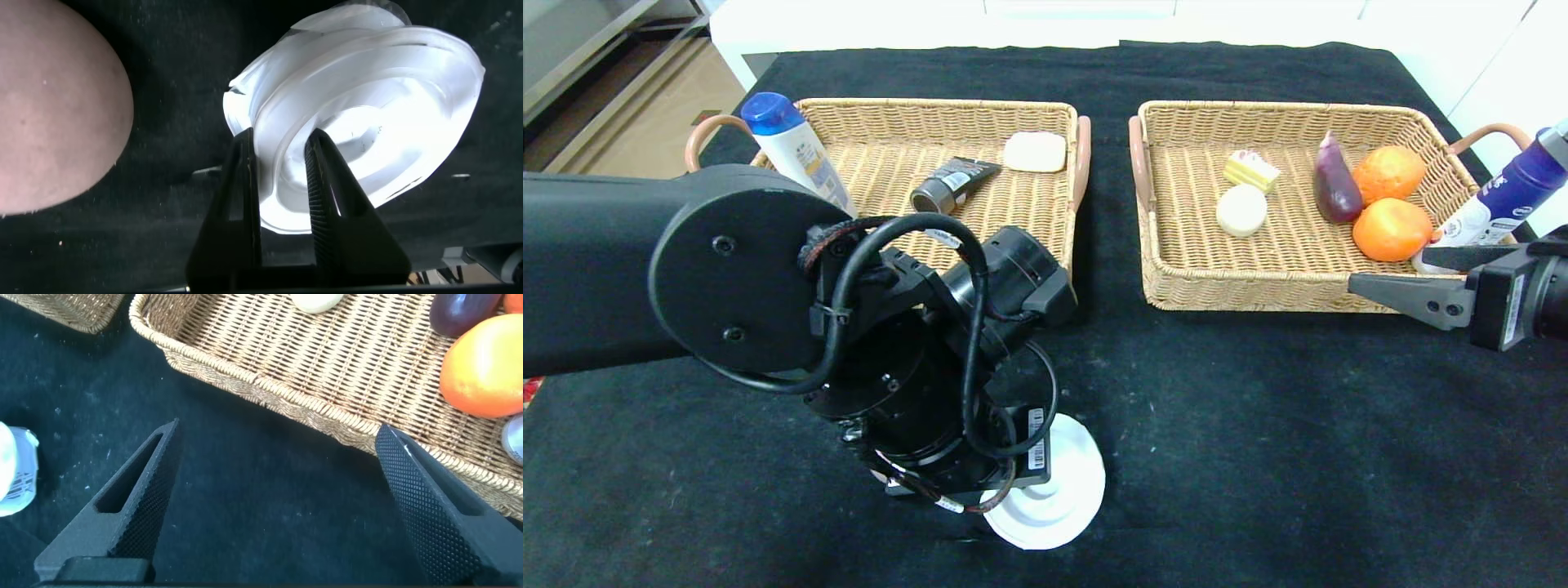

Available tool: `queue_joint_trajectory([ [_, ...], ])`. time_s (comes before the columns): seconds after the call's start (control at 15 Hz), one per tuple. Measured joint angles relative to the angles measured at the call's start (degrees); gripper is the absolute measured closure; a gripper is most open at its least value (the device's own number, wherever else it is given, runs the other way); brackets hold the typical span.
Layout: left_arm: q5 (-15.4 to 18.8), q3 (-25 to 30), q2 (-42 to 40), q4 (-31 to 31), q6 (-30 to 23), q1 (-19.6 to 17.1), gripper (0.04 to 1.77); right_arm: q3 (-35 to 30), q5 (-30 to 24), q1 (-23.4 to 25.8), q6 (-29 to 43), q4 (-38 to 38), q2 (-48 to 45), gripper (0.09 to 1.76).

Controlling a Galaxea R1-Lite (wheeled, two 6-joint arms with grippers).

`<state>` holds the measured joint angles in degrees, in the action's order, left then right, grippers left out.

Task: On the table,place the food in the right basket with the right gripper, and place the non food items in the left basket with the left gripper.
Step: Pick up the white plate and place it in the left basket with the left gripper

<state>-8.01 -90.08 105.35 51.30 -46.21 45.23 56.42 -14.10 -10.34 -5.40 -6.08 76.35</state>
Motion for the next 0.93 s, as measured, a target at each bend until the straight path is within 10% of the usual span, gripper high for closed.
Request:
queue_joint_trajectory([
  [0.93, -0.96, -2.29, -10.92, 0.33, 1.76, 2.43, 1.39, -0.13, 0.07, -0.24, -0.02, 0.00, 0.60, 0.14],
])
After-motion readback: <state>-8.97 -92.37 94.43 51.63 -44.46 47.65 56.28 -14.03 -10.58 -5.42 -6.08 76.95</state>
